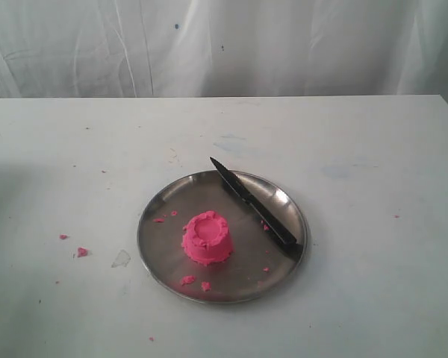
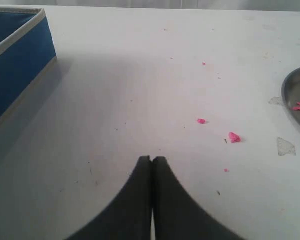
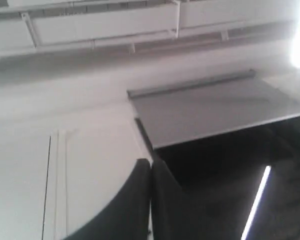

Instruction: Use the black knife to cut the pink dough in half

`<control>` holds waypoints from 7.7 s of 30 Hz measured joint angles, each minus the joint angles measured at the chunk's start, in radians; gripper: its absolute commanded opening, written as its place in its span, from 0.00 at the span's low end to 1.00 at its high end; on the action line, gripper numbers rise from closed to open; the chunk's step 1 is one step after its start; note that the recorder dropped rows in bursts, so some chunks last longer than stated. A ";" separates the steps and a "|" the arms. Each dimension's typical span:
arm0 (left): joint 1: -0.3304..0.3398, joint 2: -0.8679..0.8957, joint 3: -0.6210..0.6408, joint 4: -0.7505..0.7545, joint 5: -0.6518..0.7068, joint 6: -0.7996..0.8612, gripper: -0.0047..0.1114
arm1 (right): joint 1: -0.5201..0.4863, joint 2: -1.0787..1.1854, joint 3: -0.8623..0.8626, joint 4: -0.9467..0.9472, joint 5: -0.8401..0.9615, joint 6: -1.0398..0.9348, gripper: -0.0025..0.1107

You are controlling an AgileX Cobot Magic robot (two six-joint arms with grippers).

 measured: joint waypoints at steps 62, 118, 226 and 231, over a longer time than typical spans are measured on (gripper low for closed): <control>0.000 0.000 0.000 0.000 0.000 0.000 0.04 | 0.278 1.132 -0.584 -0.392 1.476 0.015 0.02; 0.000 0.000 0.000 0.000 0.000 0.000 0.04 | 0.400 1.948 -0.954 -0.018 1.593 -0.388 0.07; 0.000 0.000 0.000 0.000 0.000 0.000 0.04 | 0.400 1.800 -0.886 -0.016 1.934 -0.352 0.26; 0.000 0.000 0.000 0.000 0.000 0.000 0.04 | 0.400 1.794 -0.886 -0.016 1.921 -0.352 0.26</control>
